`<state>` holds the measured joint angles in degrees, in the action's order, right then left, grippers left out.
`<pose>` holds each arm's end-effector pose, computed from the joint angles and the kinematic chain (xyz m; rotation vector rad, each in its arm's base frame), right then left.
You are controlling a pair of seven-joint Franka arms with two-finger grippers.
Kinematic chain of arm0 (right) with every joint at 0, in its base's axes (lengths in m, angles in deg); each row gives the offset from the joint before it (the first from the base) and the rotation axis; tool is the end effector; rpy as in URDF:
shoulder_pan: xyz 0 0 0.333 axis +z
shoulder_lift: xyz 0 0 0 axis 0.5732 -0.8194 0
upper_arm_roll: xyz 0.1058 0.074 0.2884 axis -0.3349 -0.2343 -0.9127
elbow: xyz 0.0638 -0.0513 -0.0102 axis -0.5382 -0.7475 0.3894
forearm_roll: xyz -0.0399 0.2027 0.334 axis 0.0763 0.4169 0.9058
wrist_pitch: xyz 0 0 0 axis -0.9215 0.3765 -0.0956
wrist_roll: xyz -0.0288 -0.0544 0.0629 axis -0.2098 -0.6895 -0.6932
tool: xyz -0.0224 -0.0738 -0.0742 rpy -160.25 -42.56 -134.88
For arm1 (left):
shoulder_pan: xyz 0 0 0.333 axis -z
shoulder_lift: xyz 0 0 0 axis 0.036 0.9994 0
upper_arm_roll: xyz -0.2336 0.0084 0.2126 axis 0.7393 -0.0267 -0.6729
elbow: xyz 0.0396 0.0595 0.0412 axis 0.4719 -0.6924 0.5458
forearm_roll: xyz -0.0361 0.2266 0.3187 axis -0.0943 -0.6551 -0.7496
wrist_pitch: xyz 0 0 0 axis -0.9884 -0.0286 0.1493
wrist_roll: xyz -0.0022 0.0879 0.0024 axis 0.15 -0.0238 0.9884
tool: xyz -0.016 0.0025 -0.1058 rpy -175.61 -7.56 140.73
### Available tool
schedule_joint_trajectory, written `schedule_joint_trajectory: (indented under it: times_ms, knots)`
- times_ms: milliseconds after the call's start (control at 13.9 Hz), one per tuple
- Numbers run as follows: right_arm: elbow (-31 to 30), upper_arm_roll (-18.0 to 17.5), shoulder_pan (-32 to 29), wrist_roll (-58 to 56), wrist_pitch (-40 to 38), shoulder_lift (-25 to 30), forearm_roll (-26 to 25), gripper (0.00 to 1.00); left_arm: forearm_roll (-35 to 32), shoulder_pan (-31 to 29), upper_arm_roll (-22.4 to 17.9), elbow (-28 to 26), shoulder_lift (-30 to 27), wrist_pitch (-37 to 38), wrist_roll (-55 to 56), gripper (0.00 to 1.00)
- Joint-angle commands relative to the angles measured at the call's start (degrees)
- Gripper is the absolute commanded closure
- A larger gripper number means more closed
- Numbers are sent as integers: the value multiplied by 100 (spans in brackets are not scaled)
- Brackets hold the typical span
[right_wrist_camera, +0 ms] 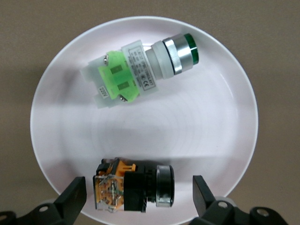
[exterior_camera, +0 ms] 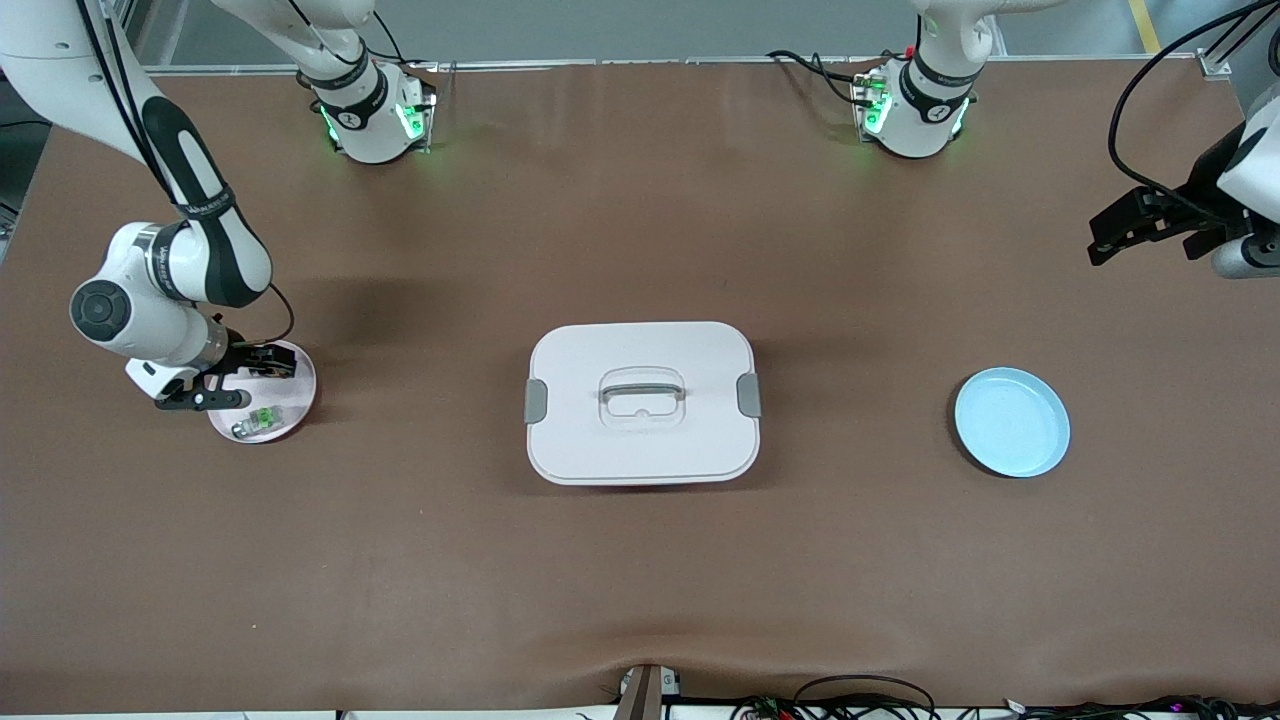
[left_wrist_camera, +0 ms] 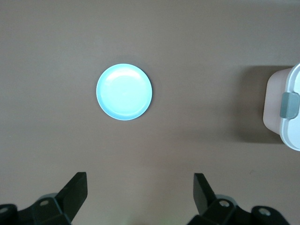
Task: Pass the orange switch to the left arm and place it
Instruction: 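Lower the right gripper and close it on the orange switch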
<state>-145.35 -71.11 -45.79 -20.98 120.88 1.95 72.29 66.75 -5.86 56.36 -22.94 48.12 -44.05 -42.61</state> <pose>0.5249 -0.1115 0.1895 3.0753 0.0717 -0.2096 0.5488 -0.0442 0.6473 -3.1102 -0.0536 -0.0023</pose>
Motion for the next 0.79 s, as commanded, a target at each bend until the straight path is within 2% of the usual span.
schedule_joint_trajectory:
  times_ms: [0,647,719]
  knots:
    - [-31,-59,-70,-13,85,-41,-111,0,78,-33,7,-43,-58,-100,-108,0]
    - [-92,-67,-114,-4,15,-138,-94,0,61,-25,7,-52,-14,-126,-108,0]
    - [-92,-67,-114,-4,15,-138,-94,13,61,-33,7,-52,-6,-135,-108,0]
